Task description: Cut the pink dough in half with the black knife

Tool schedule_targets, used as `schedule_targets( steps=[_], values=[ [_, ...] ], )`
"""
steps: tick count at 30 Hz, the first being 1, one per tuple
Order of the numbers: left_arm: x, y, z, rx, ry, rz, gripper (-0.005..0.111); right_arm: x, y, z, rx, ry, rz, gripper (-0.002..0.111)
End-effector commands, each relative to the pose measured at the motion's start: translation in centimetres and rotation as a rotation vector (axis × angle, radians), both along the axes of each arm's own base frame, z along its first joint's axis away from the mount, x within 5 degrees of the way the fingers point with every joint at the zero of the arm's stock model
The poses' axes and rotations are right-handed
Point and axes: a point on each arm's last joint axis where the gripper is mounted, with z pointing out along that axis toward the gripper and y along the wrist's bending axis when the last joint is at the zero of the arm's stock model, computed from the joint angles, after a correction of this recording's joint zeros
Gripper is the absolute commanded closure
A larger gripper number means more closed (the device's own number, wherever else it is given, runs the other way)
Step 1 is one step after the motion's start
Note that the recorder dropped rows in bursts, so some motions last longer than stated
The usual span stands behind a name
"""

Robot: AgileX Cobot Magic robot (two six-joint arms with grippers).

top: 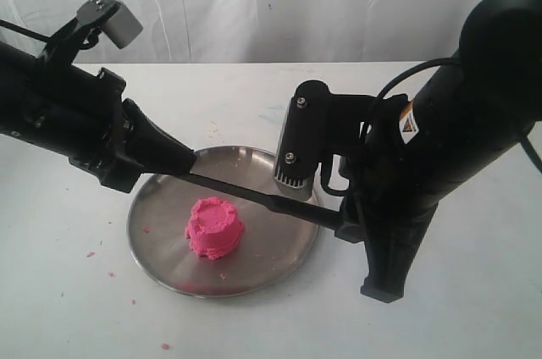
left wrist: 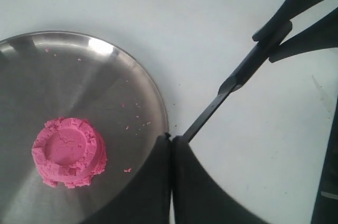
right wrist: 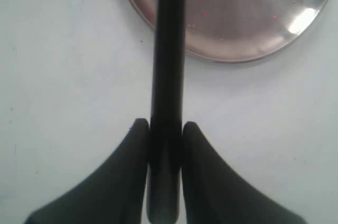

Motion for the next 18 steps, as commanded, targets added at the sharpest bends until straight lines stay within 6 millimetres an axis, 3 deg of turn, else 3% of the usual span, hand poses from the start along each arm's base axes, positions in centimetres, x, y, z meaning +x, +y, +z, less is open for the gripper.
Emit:
schedule_targets(
  steps=[1,10,12,18],
  values=[
    [0.5,-0.1,-0.7,0.006,0.020,-0.013,0.106,0.0,0.0,0.5,0.016,-0.011,-0.007,0.108],
    [1.4,-0.2,-1.6,0.041,-0.017,-0.023,0.106,0.3,0.2,1.9,0.042,-0.035,-0.024,0.108],
    [1.5,0.0,-1.1,0.043,-0.055,-0.003,0.106,0.5,0.1,2.1,0.027,-0.048,-0.019,0.108],
    [1.3,0.2,3.1,0.003,-0.216,0.024,0.106,1.7,0.5,0.7,-0.056,-0.042,-0.014,0.108]
  ],
)
